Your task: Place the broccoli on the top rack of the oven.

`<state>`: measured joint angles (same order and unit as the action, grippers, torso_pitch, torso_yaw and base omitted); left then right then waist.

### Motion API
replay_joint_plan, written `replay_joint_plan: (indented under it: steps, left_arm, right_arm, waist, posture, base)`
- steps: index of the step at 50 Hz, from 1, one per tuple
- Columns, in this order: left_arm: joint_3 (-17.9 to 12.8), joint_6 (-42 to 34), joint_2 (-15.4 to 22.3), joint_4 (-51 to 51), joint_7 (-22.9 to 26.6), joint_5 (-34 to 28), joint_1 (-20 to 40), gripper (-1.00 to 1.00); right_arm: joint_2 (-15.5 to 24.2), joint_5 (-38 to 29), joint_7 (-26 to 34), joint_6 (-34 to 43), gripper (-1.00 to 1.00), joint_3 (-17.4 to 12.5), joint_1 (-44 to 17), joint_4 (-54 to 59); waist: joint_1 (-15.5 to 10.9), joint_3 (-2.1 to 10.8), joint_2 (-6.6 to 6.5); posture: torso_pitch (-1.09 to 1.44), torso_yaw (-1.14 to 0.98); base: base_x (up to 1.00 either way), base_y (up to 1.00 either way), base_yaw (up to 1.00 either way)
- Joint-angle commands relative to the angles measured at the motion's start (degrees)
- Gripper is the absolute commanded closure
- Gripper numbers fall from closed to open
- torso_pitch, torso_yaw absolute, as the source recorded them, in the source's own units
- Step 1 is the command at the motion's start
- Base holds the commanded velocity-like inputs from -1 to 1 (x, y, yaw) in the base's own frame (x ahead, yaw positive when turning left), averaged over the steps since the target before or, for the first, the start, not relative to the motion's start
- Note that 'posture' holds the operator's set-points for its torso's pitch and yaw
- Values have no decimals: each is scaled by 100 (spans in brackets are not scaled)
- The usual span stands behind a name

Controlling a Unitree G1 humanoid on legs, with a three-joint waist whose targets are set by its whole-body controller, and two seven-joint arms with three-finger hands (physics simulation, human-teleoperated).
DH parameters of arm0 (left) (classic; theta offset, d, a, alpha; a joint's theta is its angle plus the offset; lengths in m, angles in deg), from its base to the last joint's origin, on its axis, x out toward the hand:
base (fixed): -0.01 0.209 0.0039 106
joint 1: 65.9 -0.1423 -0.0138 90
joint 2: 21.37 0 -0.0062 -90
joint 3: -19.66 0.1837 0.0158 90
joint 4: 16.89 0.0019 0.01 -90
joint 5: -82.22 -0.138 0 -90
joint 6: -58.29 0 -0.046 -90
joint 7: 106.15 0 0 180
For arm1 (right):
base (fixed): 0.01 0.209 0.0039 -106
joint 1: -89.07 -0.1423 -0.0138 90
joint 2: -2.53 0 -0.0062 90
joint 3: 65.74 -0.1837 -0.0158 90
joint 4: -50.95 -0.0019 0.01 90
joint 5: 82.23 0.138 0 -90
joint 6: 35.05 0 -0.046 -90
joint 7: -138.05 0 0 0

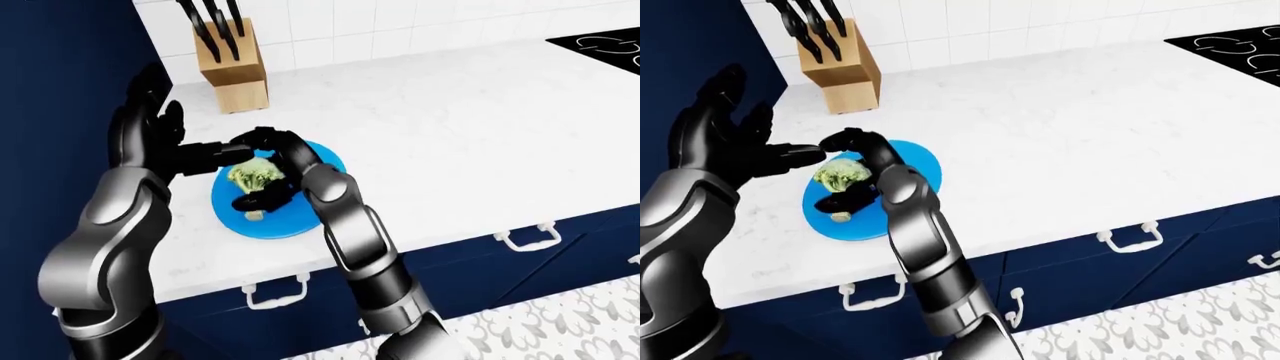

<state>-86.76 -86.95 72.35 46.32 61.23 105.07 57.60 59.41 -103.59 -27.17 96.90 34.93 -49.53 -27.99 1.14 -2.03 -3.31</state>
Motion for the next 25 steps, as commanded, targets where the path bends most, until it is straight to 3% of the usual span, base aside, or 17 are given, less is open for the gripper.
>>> replay_joint_plan:
  steps: [1,13,18,25]
  left_arm:
    - [-53,230,70,-132,19,-23,124,-100]
    - [-67,137,84,-173,-26,29,180,-100]
    - [-64,127,93,-175,-43,42,191,-100]
    - [-37,220,75,-127,-18,9,150,-100]
  right_arm:
    - [-28,12,-34,-243,-15,-20,-194,-134]
    - [-32,27,-76,-218,-4,-28,-255,-124]
    - [-11,17,-125,-321,20,-42,-253,-25]
    - [1,-30,-172,-386,23,-57,-287,72]
  waist:
    - [1,145,-42]
    - [4,145,-44]
    - [7,146,-48]
    - [2,149,-52]
  posture:
    - [0,0]
    - [0,0]
    - [0,0]
    - [0,0]
  base:
    - [0,0,0]
    - [0,0,0]
    - [0,0,0]
    - [0,0,0]
